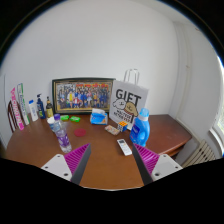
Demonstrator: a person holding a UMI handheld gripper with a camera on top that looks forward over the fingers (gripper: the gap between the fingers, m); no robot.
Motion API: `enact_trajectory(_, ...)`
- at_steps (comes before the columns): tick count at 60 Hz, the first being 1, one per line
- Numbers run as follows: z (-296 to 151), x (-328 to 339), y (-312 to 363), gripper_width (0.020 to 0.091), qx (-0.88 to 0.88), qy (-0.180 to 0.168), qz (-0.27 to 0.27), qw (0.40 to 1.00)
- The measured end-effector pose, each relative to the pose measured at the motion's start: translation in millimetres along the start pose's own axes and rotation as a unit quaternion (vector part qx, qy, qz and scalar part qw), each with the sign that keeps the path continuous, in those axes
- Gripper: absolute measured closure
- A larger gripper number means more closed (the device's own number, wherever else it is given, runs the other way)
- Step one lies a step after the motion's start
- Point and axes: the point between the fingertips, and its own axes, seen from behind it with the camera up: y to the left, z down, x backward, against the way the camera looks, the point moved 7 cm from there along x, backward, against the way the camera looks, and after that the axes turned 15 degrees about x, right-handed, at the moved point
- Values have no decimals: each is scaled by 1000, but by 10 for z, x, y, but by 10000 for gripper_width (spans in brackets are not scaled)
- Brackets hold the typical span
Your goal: Pour water
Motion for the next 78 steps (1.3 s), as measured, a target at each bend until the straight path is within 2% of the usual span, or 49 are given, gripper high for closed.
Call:
enact_trajectory(9,16,-29,227,245,4,-6,-21,1000)
enact_trajectory(17,11,-134,686,248,1,-15,-65,998)
enact_trajectory(30,-189,-590,1687,242,0,-56,-131,990)
enact_trajectory(36,-247,-1012,2015,245,-9,-68,-134,989)
enact_trajectory(46,-254,-1779,2381,265,-14,-88,-102,991)
enact_trajectory(56,-159,-2298,2599,418,-8,-94,-74,993)
enact_trajectory(58,-126,-2356,2606,473,-9,-93,-68,993)
enact_trajectory(61,-129,-2388,2652,597,-13,-99,-68,993)
enact_trajectory(64,-132,-2385,2649,612,-9,-106,-61,992)
enact_trajectory(69,-131,-2381,2657,682,2,-110,-62,992)
enact_trajectory(78,-180,-2376,2634,776,0,-93,-56,994)
